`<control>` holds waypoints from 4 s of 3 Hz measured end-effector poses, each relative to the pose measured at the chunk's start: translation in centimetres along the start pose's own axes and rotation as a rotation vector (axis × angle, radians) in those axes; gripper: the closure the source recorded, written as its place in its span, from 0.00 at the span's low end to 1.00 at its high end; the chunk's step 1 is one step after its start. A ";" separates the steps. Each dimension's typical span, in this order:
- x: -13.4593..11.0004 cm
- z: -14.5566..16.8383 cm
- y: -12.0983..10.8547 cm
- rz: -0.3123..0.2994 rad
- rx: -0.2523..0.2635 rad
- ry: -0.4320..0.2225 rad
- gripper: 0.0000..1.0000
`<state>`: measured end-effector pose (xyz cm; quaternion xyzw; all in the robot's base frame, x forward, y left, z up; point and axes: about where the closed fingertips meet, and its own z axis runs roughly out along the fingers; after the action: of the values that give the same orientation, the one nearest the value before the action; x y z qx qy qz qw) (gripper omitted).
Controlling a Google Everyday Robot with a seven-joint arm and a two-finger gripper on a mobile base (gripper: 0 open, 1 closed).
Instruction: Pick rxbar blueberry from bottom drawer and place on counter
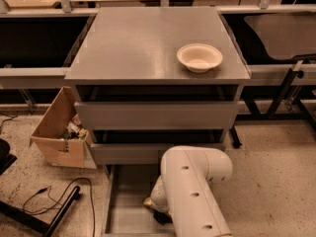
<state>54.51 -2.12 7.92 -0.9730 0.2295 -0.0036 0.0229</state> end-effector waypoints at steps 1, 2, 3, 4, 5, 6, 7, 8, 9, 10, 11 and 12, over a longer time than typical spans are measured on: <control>0.0 -0.2 0.0 0.000 0.000 0.000 0.47; 0.0 -0.2 0.0 0.000 0.000 0.000 0.70; 0.0 -1.0 0.0 0.000 0.000 0.000 0.93; 0.0 -2.7 -0.1 0.000 0.000 0.000 1.00; 0.0 -2.7 -0.1 0.000 0.000 0.000 1.00; -0.3 -4.0 -0.5 -0.007 -0.011 0.006 1.00; -0.3 -8.2 -0.8 -0.036 -0.010 0.003 1.00; 0.3 -14.9 -1.1 -0.069 -0.021 0.016 1.00; 1.2 -23.0 -2.4 -0.107 -0.047 0.030 1.00; 1.4 -31.2 -3.3 -0.128 -0.080 0.064 1.00; 1.6 -39.1 -3.6 -0.115 -0.091 0.112 1.00; 1.3 -46.3 -4.0 -0.086 -0.086 0.184 1.00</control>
Offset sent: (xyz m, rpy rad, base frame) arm 0.0001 0.0000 0.0020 0.0000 -0.0001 0.0003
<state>56.65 -1.12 54.32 -0.9776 0.1887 -0.0842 -0.0404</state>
